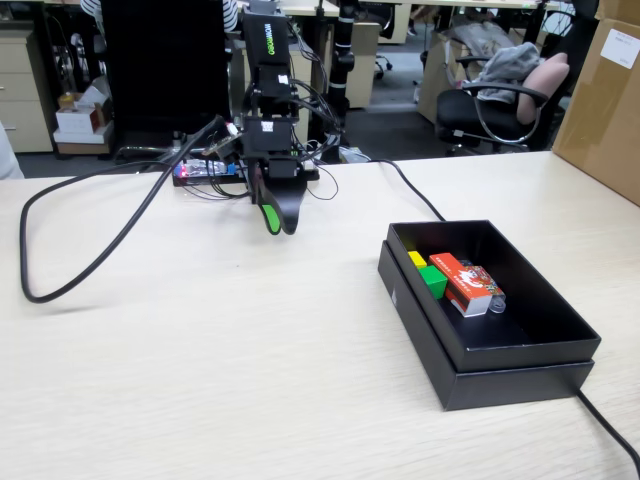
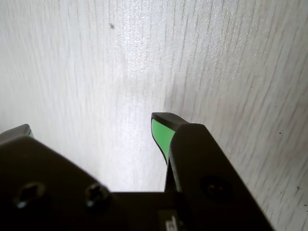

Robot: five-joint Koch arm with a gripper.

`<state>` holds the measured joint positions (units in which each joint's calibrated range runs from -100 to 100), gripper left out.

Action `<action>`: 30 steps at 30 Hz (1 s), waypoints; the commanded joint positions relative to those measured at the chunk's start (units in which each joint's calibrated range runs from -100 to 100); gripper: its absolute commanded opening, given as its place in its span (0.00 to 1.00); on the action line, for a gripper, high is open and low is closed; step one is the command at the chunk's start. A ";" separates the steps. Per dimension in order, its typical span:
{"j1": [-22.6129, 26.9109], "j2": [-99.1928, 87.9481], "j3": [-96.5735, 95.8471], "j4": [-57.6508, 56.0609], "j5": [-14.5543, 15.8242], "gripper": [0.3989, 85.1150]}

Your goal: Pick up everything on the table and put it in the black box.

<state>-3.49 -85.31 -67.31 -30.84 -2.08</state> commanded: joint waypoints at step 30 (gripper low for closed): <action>1.61 -4.71 -19.91 21.03 2.74 0.58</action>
<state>-1.83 -90.37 -85.02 -10.03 0.90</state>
